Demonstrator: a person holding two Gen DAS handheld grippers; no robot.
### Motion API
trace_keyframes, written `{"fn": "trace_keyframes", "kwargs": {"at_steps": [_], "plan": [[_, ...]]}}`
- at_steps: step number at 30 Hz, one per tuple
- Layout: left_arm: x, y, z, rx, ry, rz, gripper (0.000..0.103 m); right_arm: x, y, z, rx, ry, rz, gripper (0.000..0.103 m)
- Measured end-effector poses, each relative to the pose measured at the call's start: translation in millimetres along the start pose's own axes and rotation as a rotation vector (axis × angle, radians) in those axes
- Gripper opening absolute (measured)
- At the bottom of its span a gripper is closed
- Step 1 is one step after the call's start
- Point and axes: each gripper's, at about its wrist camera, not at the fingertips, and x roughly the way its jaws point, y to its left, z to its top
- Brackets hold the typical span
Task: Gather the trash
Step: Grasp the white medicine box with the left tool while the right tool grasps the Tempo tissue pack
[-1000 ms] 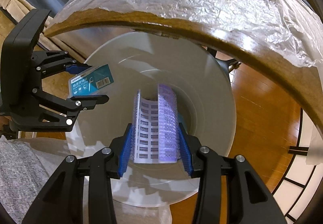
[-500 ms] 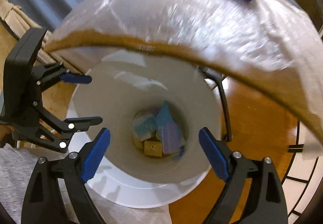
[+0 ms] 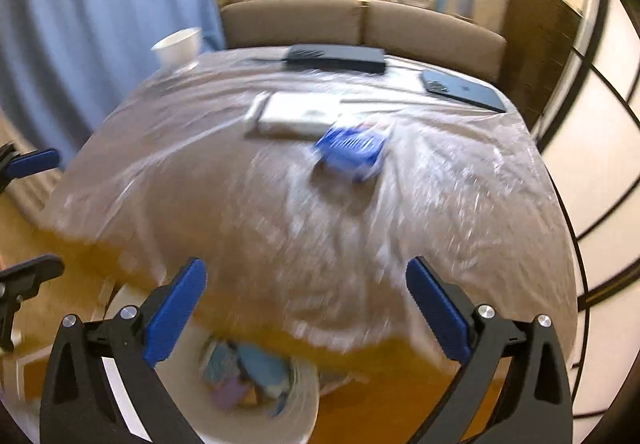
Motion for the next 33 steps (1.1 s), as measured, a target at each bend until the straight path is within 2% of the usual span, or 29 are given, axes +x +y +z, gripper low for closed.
{"fn": "trace_keyframes", "kwargs": {"at_steps": [3,8,11,14,18,22,27,33], "plan": [[28,16,14,0.023,0.003,0.004,0.101,25,-9,22,0.035,0.001,-0.035,0.098],[74,40,34,0.014,0.055,-0.069,0.101,60,-7,47,0.005,0.015,-0.09,0.098],[94,42,44,0.046,0.067,-0.058,0.101,77,-5,57,-0.032,0.028,-0.116,0.098],[114,44,56,0.063,0.079,-0.079,0.101,87,-5,63,-0.064,0.037,-0.142,0.096],[144,44,66,0.104,0.111,-0.074,0.101,94,-19,67,-0.055,0.043,-0.164,0.093],[171,46,75,0.109,0.144,-0.103,0.101,98,-40,68,0.005,0.049,-0.152,0.087],[192,42,81,0.147,0.169,-0.106,0.101,100,-55,67,0.044,0.05,-0.146,0.086],[201,41,84,0.134,0.172,-0.163,0.101,100,-67,67,0.097,0.04,-0.099,0.086]]}}
